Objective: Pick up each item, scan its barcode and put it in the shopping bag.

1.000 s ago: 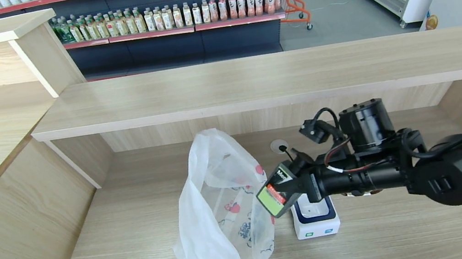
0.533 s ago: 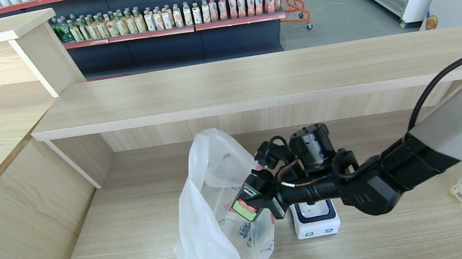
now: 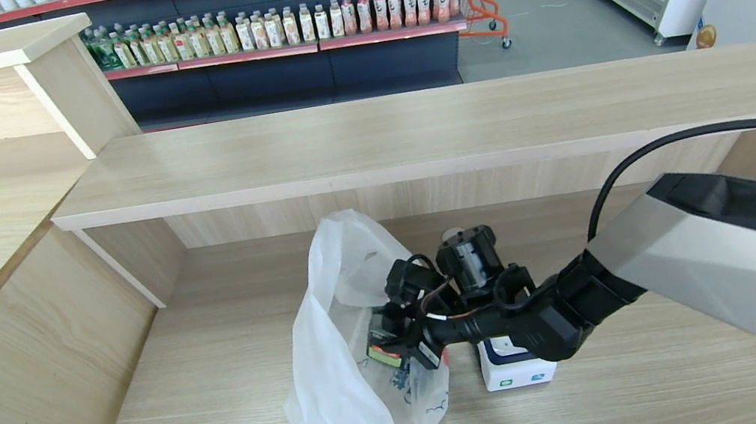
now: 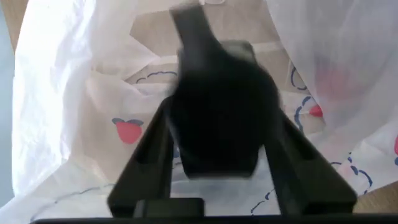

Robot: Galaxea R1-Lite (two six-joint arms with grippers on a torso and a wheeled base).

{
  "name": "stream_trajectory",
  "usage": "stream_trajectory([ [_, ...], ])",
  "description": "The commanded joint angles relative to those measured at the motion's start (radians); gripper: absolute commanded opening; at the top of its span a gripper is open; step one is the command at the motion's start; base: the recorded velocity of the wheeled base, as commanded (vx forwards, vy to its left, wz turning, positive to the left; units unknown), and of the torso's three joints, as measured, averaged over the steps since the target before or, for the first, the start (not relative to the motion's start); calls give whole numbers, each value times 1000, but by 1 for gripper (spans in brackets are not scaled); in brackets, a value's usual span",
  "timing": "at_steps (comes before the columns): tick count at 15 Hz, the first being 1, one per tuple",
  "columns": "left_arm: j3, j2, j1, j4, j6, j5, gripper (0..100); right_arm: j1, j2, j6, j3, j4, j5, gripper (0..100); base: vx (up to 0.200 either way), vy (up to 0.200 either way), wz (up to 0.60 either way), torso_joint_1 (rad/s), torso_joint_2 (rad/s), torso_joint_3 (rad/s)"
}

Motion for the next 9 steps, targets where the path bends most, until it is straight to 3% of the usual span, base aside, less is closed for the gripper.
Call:
stream_trajectory([
  [1,0,0,2,0,0,0,100,-8,-2,43,2,2,2,100,0,0,0,0,0,0],
  [4,0,0,0,0,0,0,100,-23,-48,232,6,16,2,100,0,0,0,0,0,0],
  [6,0,0,0,0,0,0,100,-37,-113,466,31,17,3,100,0,0,0,0,0,0],
  [9,0,0,0,0,0,0,100,-75,-230,663,92,88,28,100,0,0,0,0,0,0],
])
